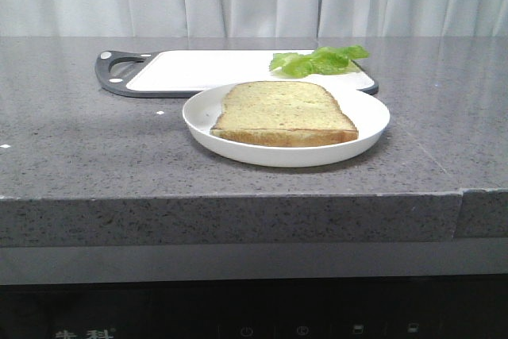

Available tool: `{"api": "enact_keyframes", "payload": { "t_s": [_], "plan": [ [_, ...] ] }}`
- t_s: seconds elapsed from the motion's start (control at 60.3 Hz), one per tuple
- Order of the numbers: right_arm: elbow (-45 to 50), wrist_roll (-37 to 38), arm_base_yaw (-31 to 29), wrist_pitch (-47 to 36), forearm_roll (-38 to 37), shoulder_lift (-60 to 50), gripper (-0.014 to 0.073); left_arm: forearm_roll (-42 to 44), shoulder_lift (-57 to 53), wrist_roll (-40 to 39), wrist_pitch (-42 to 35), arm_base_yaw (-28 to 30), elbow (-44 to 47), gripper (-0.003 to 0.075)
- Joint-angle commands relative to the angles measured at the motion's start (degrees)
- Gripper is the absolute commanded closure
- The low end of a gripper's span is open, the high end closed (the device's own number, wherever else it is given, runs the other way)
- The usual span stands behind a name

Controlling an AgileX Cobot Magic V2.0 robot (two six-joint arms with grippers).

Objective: Left arm grabs bread, right arm adds lettuce
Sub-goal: 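Lift the top bread slice off the plate with the left gripper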

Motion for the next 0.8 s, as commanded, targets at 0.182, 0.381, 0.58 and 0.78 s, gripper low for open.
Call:
{"api": "enact_keyframes", "payload": {
  "t_s": [0.182, 0.381, 0.58, 0.78],
  "plan": [
    [-15.33, -2.91, 0.51, -5.56, -0.02, 21.05, 0.0056, 17.17, -15.73, -18.46, -8.27, 0.09, 11.89, 0.0741],
    [-28.06, -4.08, 0.57, -3.61, -0.02, 35.17, 0.0056, 21.39, -23.05, -21.58, -8.37, 0.09, 17.81, 0.0741],
    [-42.42, -8.31, 3.68, 1.77, -0.02, 47.45, 0.0058, 21.39, -24.59, -22.77, -8.11, 0.09, 18.66, 0.0741],
    [-58.23, -12.13, 5.53, 12.75, 0.53, 59.24, 0.0058, 21.39, -24.59, -22.90, -7.90, 0.09, 18.68, 0.0741]
  ]
}}
